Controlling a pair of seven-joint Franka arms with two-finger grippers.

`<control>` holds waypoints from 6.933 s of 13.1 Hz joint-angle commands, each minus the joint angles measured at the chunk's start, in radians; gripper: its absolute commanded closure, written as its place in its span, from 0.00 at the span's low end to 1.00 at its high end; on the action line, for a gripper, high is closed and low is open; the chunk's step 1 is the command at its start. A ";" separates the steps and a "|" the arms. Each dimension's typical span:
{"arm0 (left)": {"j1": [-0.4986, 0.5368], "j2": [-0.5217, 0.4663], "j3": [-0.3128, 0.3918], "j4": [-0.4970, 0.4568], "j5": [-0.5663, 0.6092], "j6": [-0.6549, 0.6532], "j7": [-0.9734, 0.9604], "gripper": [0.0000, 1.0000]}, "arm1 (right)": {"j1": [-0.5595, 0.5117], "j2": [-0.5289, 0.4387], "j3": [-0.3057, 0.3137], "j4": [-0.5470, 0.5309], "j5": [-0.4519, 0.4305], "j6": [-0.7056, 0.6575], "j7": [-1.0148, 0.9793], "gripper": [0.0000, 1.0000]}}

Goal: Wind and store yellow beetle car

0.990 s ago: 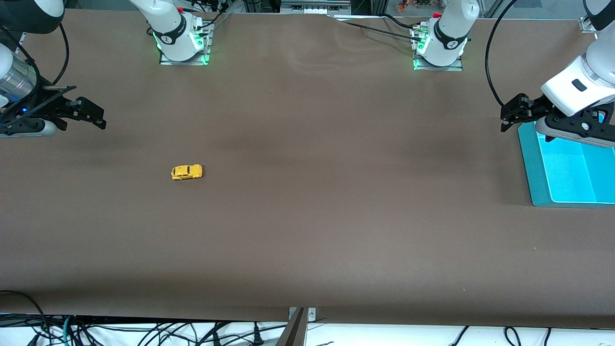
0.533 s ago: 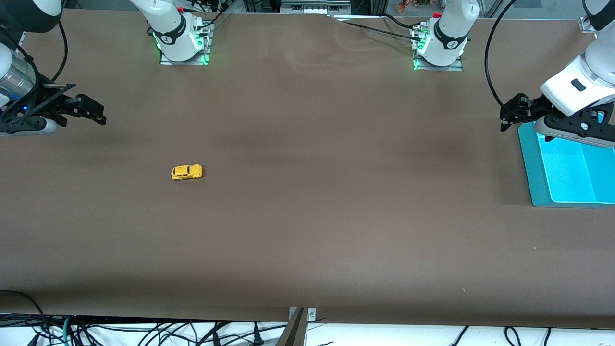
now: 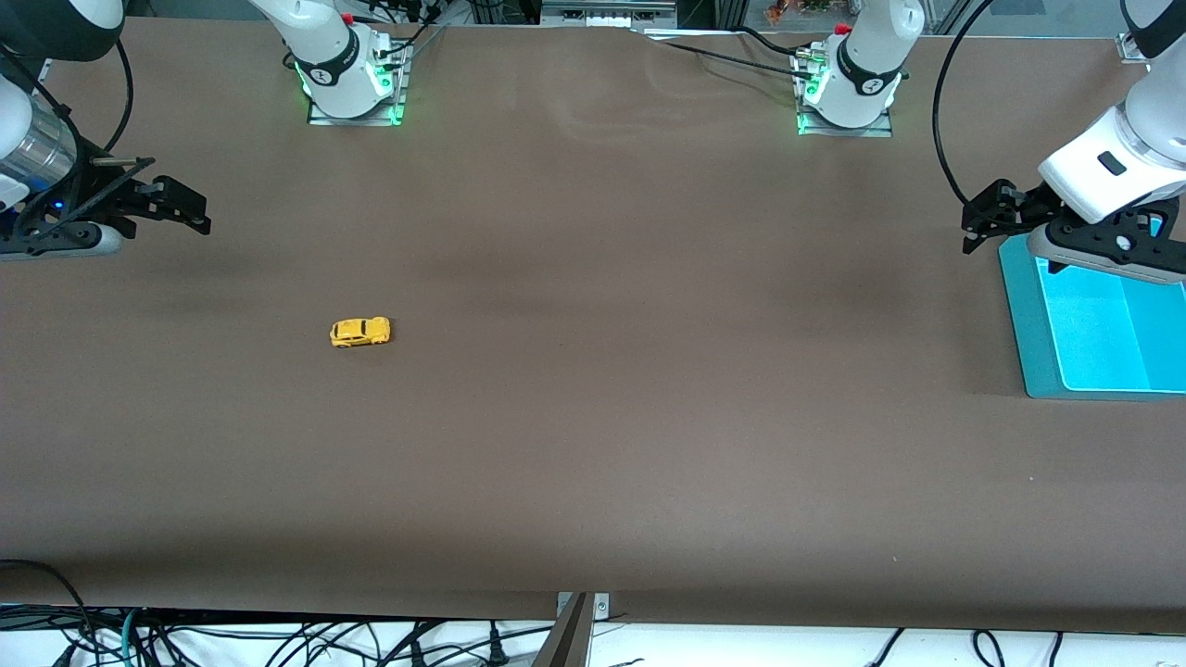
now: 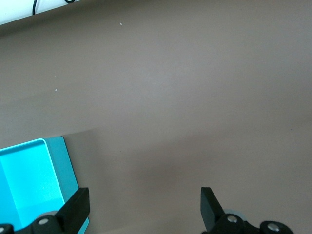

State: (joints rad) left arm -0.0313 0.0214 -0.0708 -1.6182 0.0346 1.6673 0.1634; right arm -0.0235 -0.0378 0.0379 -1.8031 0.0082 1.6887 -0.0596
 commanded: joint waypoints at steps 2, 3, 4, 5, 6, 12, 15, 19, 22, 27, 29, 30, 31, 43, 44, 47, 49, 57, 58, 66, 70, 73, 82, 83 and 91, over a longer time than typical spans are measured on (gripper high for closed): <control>-0.002 0.005 -0.007 0.027 0.011 -0.029 -0.009 0.00 | 0.020 0.045 0.049 -0.027 0.012 -0.001 -0.090 0.00; -0.002 0.003 -0.007 0.027 0.011 -0.031 -0.010 0.00 | 0.020 0.047 0.074 -0.073 0.012 0.058 -0.152 0.00; -0.004 0.003 -0.007 0.027 0.011 -0.032 -0.012 0.00 | 0.020 0.046 0.109 -0.129 0.010 0.127 -0.242 0.00; -0.002 0.003 -0.007 0.027 0.011 -0.032 -0.012 0.00 | 0.019 0.047 0.146 -0.190 0.010 0.205 -0.357 0.00; -0.002 0.005 -0.006 0.027 0.011 -0.032 -0.010 0.00 | 0.019 0.046 0.169 -0.267 0.009 0.297 -0.464 0.00; -0.002 0.008 -0.003 0.026 0.011 -0.032 -0.010 0.00 | -0.005 0.159 0.203 -0.492 -0.001 0.745 -1.143 0.00; 0.001 0.011 -0.001 0.026 0.011 -0.032 -0.010 0.00 | -0.042 0.252 0.201 -0.481 -0.005 0.821 -1.345 0.00; 0.007 0.017 0.002 0.030 0.011 -0.023 -0.010 0.00 | -0.044 0.348 0.201 -0.467 -0.036 0.931 -1.427 0.00; 0.005 0.018 0.000 0.031 -0.002 -0.023 -0.012 0.00 | -0.045 0.401 0.201 -0.469 -0.103 1.011 -1.442 0.00; -0.009 0.041 -0.003 0.031 0.010 -0.024 -0.007 0.00 | -0.067 0.429 0.201 -0.473 -0.103 1.049 -1.473 0.32; -0.009 0.041 -0.004 0.031 0.008 -0.026 -0.007 0.00 | -0.069 0.426 0.201 -0.475 -0.103 1.045 -1.471 0.66; -0.010 0.041 -0.006 0.031 0.008 -0.026 -0.007 0.00 | -0.069 0.424 0.201 -0.475 -0.103 1.043 -1.471 0.81; -0.010 0.041 -0.017 0.031 0.008 -0.026 -0.008 0.00 | -0.069 0.421 0.201 -0.475 -0.103 1.039 -1.462 0.94; -0.012 0.037 -0.037 0.029 0.011 -0.035 -0.009 0.00 | -0.062 0.467 0.257 -0.392 -0.122 0.914 -1.323 1.00; -0.012 0.037 -0.040 0.029 0.011 -0.035 -0.009 0.00 | -0.064 0.467 0.258 -0.394 -0.148 0.914 -1.323 1.00; -0.010 0.037 -0.043 0.029 0.011 -0.067 -0.010 0.00 | -0.068 0.464 0.254 -0.406 -0.166 0.916 -1.327 1.00; -0.010 0.032 -0.066 0.029 0.011 -0.104 -0.010 0.00 | -0.096 0.458 0.240 -0.429 -0.166 0.916 -1.338 1.00; -0.006 0.032 -0.067 0.029 0.011 -0.115 -0.010 0.00 | -0.337 0.461 0.178 -0.456 -0.171 0.942 -1.650 1.00; -0.002 0.032 -0.067 0.029 0.011 -0.115 -0.010 0.00 | -0.345 0.461 0.177 -0.455 -0.171 0.945 -1.669 1.00; -0.004 0.032 -0.070 0.029 0.011 -0.115 -0.010 0.00 | -0.346 0.455 0.188 -0.404 -0.166 0.934 -1.665 0.01; -0.004 0.034 -0.069 0.029 0.011 -0.113 -0.010 0.00 | -0.346 0.443 0.229 -0.294 -0.162 0.780 -1.660 0.00; -0.002 0.034 -0.067 0.029 0.011 -0.113 -0.010 0.00 | -0.345 0.393 0.243 -0.210 -0.122 0.680 -1.663 0.00; -0.009 0.058 -0.067 0.020 -0.004 -0.116 0.068 0.00 | -0.268 -0.048 0.263 -0.203 0.048 0.366 -1.065 0.00; -0.004 0.060 -0.067 0.017 -0.004 -0.116 0.127 0.00 | -0.248 -0.057 0.252 -0.187 0.047 0.338 -0.922 0.00; 0.005 0.054 -0.067 -0.143 -0.004 -0.175 0.368 0.00 | -0.092 -0.044 0.149 -0.094 0.047 0.134 -0.269 0.00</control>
State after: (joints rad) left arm -0.0322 0.1113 -0.1355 -1.6914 0.0345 1.4644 0.4469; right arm -0.1275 -0.0980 0.2062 -1.9226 0.0417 1.8556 -0.3769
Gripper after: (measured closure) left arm 0.000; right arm 0.000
